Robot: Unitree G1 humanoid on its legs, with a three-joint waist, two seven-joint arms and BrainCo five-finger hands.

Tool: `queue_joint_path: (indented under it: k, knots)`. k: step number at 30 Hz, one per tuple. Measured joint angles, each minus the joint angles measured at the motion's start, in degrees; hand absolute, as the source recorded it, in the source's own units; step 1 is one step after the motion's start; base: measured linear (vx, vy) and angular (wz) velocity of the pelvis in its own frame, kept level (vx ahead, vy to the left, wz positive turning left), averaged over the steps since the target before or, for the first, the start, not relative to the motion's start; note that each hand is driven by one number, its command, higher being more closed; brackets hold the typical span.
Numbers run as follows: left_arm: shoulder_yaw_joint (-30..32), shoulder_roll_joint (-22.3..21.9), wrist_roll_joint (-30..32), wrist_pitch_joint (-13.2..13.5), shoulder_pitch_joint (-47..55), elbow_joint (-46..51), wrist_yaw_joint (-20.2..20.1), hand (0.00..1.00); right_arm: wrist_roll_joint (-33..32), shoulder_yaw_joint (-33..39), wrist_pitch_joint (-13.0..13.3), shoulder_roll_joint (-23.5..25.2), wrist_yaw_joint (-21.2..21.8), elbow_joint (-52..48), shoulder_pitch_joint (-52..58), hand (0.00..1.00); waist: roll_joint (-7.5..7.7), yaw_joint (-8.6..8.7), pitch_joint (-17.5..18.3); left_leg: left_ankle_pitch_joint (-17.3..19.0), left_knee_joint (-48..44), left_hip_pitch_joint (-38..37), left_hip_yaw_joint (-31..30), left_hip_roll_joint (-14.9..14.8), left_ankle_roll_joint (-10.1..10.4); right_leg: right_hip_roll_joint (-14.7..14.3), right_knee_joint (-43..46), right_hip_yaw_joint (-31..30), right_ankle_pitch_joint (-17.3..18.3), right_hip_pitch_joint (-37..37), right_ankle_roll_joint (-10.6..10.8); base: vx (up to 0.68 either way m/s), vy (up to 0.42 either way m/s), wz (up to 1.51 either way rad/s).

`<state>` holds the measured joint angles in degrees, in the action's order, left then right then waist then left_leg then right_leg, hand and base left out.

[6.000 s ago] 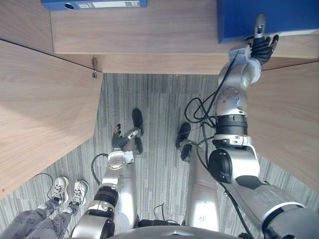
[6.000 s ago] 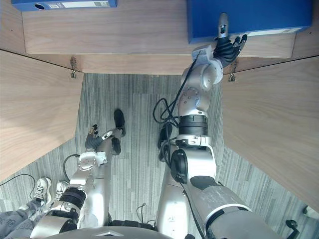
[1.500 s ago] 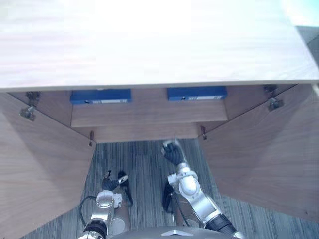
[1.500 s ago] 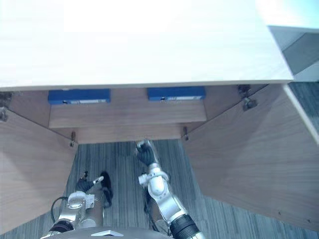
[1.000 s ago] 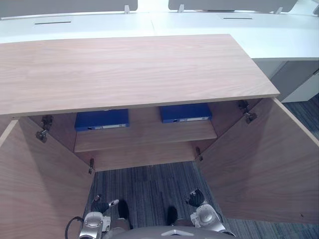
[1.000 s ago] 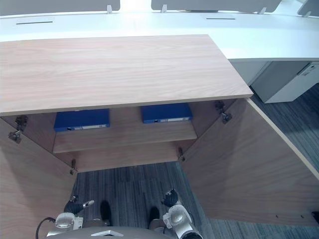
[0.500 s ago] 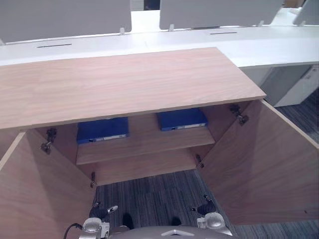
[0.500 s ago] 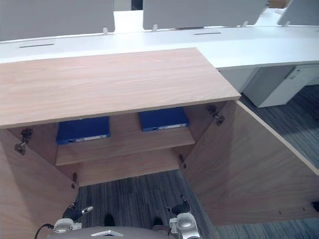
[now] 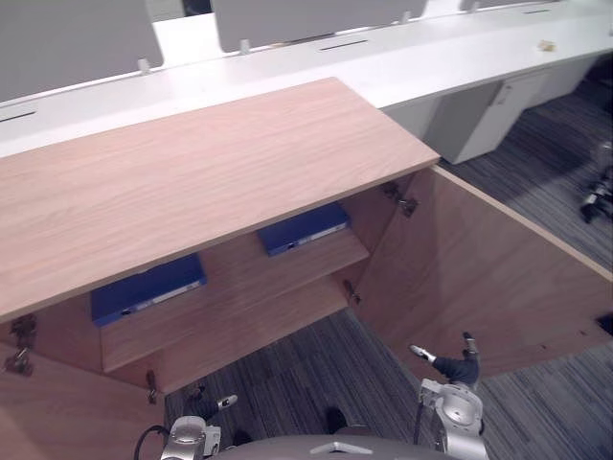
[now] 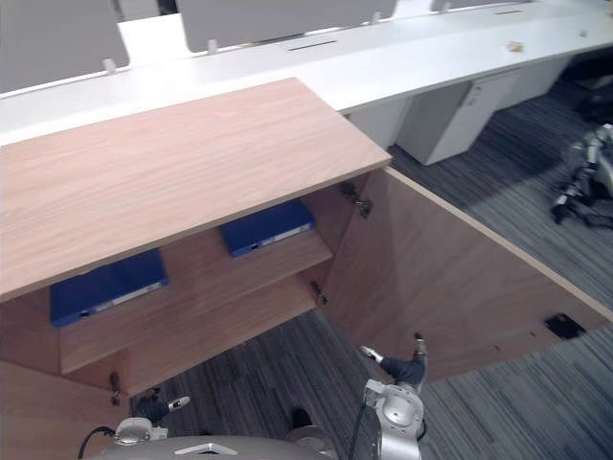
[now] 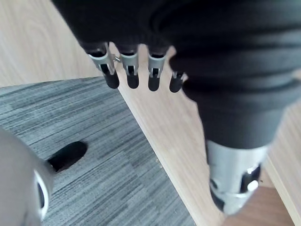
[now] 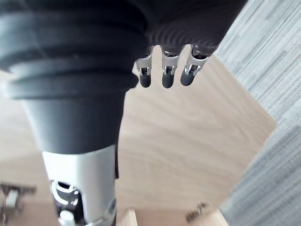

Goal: Walk over to the cabinet, pick up the folder, carry it to the office cabinet, place the folder inside the office cabinet, then close the office cabinet door

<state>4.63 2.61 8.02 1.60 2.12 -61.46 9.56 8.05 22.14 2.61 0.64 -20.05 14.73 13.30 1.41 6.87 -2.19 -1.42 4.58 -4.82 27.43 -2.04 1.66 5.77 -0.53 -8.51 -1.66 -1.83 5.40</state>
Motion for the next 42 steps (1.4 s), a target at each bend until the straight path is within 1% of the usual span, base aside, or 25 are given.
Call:
queue_joint_path:
  k: [1, 3, 5, 6, 8, 10, 11, 13, 15, 17, 18, 20, 21, 22, 25, 26, 27, 29, 30, 31, 32, 35, 37, 40, 42]
  knots:
    - [0.36, -0.44, 0.0, -0.05, -0.01, 0.03, 0.0, 0.0, -0.55, 0.83, 0.11, 0.36, -0.31, -1.19, 0.09, 0.0, -0.05, 0.1, 0.03, 0.21, 0.0, -0.39, 0.84, -0.09, 0.04, -0.1, 0.06, -0.58, 0.0, -0.06, -0.01, -0.03, -0.016, -0.58]
    - [2.36, -2.47, -0.01, -0.43, 0.04, 0.22, -0.02, 0.0, -3.62, 3.67, 0.41, 1.58, -2.1, -5.47, 1.31, 0.0, -0.32, 1.18, 0.39, 1.44, 0.03, -1.69, 4.06, -0.63, 1.06, -0.8, 0.79, -3.63, 0.26, -0.81, -0.34, -0.04, -0.027, -0.67]
    - [3.87, -3.86, -0.01, -0.46, 0.02, 0.49, -0.06, 0.0, -5.23, 5.48, 1.07, 1.63, -2.81, -8.07, 1.79, 0.0, -0.65, 1.67, 0.83, 1.92, 0.33, -2.35, 6.72, -0.94, 1.26, -1.54, 1.83, -5.83, 0.73, -2.07, -0.75, -0.05, -0.052, -0.74]
    - [4.9, -4.91, -0.01, -0.49, 0.19, 1.68, -0.06, 0.0, -6.57, 6.83, 1.13, 1.64, -3.31, -9.56, 2.09, 0.0, -0.79, 2.52, 0.98, 2.08, 0.35, -2.59, 8.01, -1.07, 1.41, -1.98, 2.3, -7.07, 0.9, -2.79, -0.73, -0.03, -0.059, -0.62]
    - [6.08, -5.99, 0.0, -0.47, 0.16, 2.69, -0.35, 0.0, -7.79, 8.88, 1.19, 1.61, -4.34, -10.59, 2.09, 0.0, -0.98, 3.04, 1.07, 2.38, 0.34, -3.37, 10.47, -1.42, 1.87, -2.77, 2.97, -8.84, 0.92, -3.52, -0.75, -0.01, -0.07, -0.65]
    - [7.0, -7.1, 0.0, -0.48, 0.27, 2.64, -0.59, 0.0, -8.44, 10.61, 1.36, 1.49, -4.47, -11.92, 2.05, 0.0, -1.36, 3.67, 1.43, 2.75, 0.18, -4.43, 12.64, -1.85, 2.39, -3.68, 3.31, -10.37, 0.91, -3.84, -0.77, 0.02, -0.085, -0.65]
    - [7.18, -7.17, 0.09, -0.48, 0.26, 2.49, -1.35, 0.0, -8.79, 11.4, 1.78, 1.28, -4.49, -12.24, 1.81, 0.0, -1.52, 4.07, 1.76, 2.93, 0.01, -4.77, 13.94, -2.17, 2.68, -4.27, 3.46, -11.45, 0.83, -4.25, -0.82, 0.04, -0.081, -0.6]
    - [8.41, -7.52, 0.08, -0.48, 0.31, 2.51, -1.86, 0.0, -9.68, 12.61, 2.29, 0.83, -4.48, -12.38, 1.39, 0.0, -1.79, 4.11, 1.92, 3.22, 0.01, -5.66, 16.19, -2.7, 3.12, -5.16, 3.48, -13.2, 0.71, -4.45, -0.95, 0.04, -0.088, -0.59]
    - [8.99, -7.62, 0.09, -0.48, 0.41, 2.5, -2.38, 0.0, -12.36, 13.98, 2.77, 0.24, -4.39, -12.79, 0.43, 0.0, -2.28, 4.34, 2.07, 3.38, -0.01, -6.28, 17.77, -3.03, 3.35, -5.86, 3.47, -14.48, 0.65, -4.6, -0.92, 0.04, -0.072, -0.41]
    - [8.94, -7.61, 0.13, -0.42, 0.3, 2.6, -2.73, 0.0, -16.55, 14.65, 3.7, -2.54, -3.68, -12.77, -1.28, 0.0, -3.28, 4.75, 2.43, 3.61, -0.01, -6.24, 19.15, -3.19, 3.67, -6.37, 3.51, -15.71, 0.11, -5.27, -0.28, 0.05, -0.065, -0.35]
    - [8.88, -7.62, 0.14, -0.4, 0.33, 2.6, -2.82, 0.0, -17.44, 14.62, 3.76, -3.51, -3.29, -12.75, -1.93, 0.0, -3.51, 4.74, 2.39, 3.64, -0.01, -6.25, 19.65, -3.23, 3.72, -6.52, 3.48, -16.06, -0.06, -5.42, -0.23, 0.04, -0.062, -0.27]
    - [8.62, -7.6, 0.91, -0.35, 0.31, 2.54, -3.85, 0.0, -19.79, 14.53, 4.72, -7.89, -0.54, -12.43, -4.22, 0.0, -4.06, 5.21, 1.83, 3.88, -0.02, -6.19, 20.03, -3.31, 4.04, -6.68, 3.22, -16.35, -0.21, -5.59, -0.12, 0.03, -0.066, -0.14]
    - [8.46, -7.59, 1.16, -0.34, 0.36, 2.52, -4.1, 0.0, -20.11, 14.41, 4.96, -9.19, 0.25, -11.89, -4.86, 0.0, -4.12, 5.26, 1.79, 3.93, -0.02, -6.12, 20.09, -3.33, 4.11, -6.72, 3.21, -16.35, -0.21, -5.72, -0.12, 0.01, -0.074, -0.04]
    - [7.45, -7.44, 1.2, -0.33, 0.41, 2.42, -4.66, 0.0, -20.45, 13.59, 5.31, -12.69, 2.09, -10.07, -6.33, 0.0, -4.26, 5.27, 1.67, 4.02, -0.02, -5.79, 20.15, -3.38, 4.22, -6.75, 3.15, -16.38, -0.21, -6.03, -0.1, 0.01, -0.076, -0.03]
    - [5.34, -7.02, 1.21, -0.17, 0.38, 2.3, -5.04, 0.0, -21.72, 11.39, 5.81, -17.41, 4.66, -6.62, -8.92, 0.0, -4.77, 5.41, 1.04, 4.03, -0.02, -5.38, 20.1, -3.37, 4.25, -6.72, 3.07, -16.38, -0.26, -6.36, 0.0, -0.01, -0.081, 0.0]
    - [4.35, -6.98, 1.22, -0.01, 0.39, 2.26, -5.05, 0.0, -21.72, 10.13, 5.82, -19.12, 5.61, -5.6, -9.74, 0.0, -4.62, 5.36, 0.25, 4.04, -0.01, -5.26, 20.03, -3.37, 4.25, -6.71, 2.99, -16.35, -0.28, -6.41, 0.04, -0.02, -0.076, 0.03]
    - [3.75, -6.73, 1.22, 0.17, 0.71, 2.25, -5.11, 0.0, -21.7, 9.14, 5.83, -20.6, 6.97, -4.26, -10.54, 0.0, -5.15, 5.34, -0.1, 4.03, -0.02, -5.14, 19.87, -3.38, 4.25, -6.68, 2.9, -16.25, -0.28, -6.42, 0.05, -0.02, -0.076, 0.04]
    - [2.53, -6.63, 1.25, 0.38, 1.01, 2.23, -5.23, 0.0, -21.68, 7.61, 5.83, -22.67, 7.81, -2.23, -11.74, 0.0, -5.5, 5.4, -0.69, 4.03, -0.01, -4.64, 19.64, -3.34, 4.24, -6.53, 2.73, -16.09, -0.31, -6.73, 0.1, -0.02, -0.075, 0.06]
    - [1.79, -6.59, 1.36, 0.75, 1.59, 2.12, -5.52, 0.0, -21.67, 7.25, 5.83, -23.96, 8.77, -0.92, -12.37, 0.0, -6.07, 5.3, -0.69, 4.01, -0.01, -3.89, 19.39, -3.21, 4.21, -6.3, 2.69, -15.91, -0.39, -7.31, 0.21, -0.01, -0.071, 0.08]
    - [1.7, -6.59, 1.46, 0.91, 1.61, 2.12, -5.72, 0.0, -21.67, 7.22, 5.83, -24.48, 9.05, -0.12, -12.95, 0.0, -6.29, 5.32, -0.85, 3.99, -0.01, -3.61, 19.23, -3.14, 4.17, -6.17, 2.63, -15.86, -0.48, -7.31, 0.36, 0.0, -0.067, 0.14]
    - [1.16, -6.46, 2.02, 1.04, 1.54, 2.11, -6.21, 0.0, -21.67, 7.22, 5.82, -25.53, 9.42, 1.0, -13.91, 0.0, -7.06, 5.45, -1.33, 3.97, -0.03, -3.33, 18.69, -2.98, 4.16, -5.85, 2.53, -15.37, -0.51, -7.28, 0.42, -0.01, -0.067, 0.24]
    - [-0.97, -6.19, 2.32, 1.72, 1.95, 2.1, -6.24, 0.0, -21.68, 6.53, 5.82, -28.76, 9.56, 2.77, -14.45, 0.0, -7.97, 5.41, -1.67, 3.85, -0.03, -2.62, 16.85, -2.63, 3.99, -5.11, 2.42, -13.19, -0.45, -7.15, 0.47, -0.03, -0.075, 0.29]
    - [-2.48, -5.45, 2.32, 2.0, 2.07, 2.13, -6.25, 0.0, -21.64, 5.06, 5.83, -31.19, 9.64, 3.4, -14.7, 0.0, -8.13, 5.5, -1.8, 3.63, -0.03, -1.87, 15.44, -2.43, 3.65, -4.44, 2.23, -11.96, -0.34, -7.15, 0.6, -0.05, -0.077, 0.39]
    - [-5.12, -3.44, 2.4, 2.59, 4.11, 2.33, -6.76, 0.0, -21.65, 5.0, 5.84, -34.75, 9.56, 7.1, -16.98, 0.0, -8.44, 5.31, -1.97, 3.37, -0.03, -1.48, 12.7, -1.71, 3.26, -3.39, 1.81, -9.35, 0.2, -6.33, 0.6, -0.07, -0.076, 0.4]
    - [-6.09, -2.42, 2.34, 2.86, 5.55, 2.34, -7.02, 0.0, -21.65, 5.0, 5.92, -35.13, 9.55, 7.19, -17.6, 0.0, -8.55, 5.11, -1.98, 3.36, -0.03, -1.36, 12.07, -1.57, 3.25, -3.15, 1.55, -8.76, 0.37, -6.24, 0.55, -0.05, -0.059, 0.24]
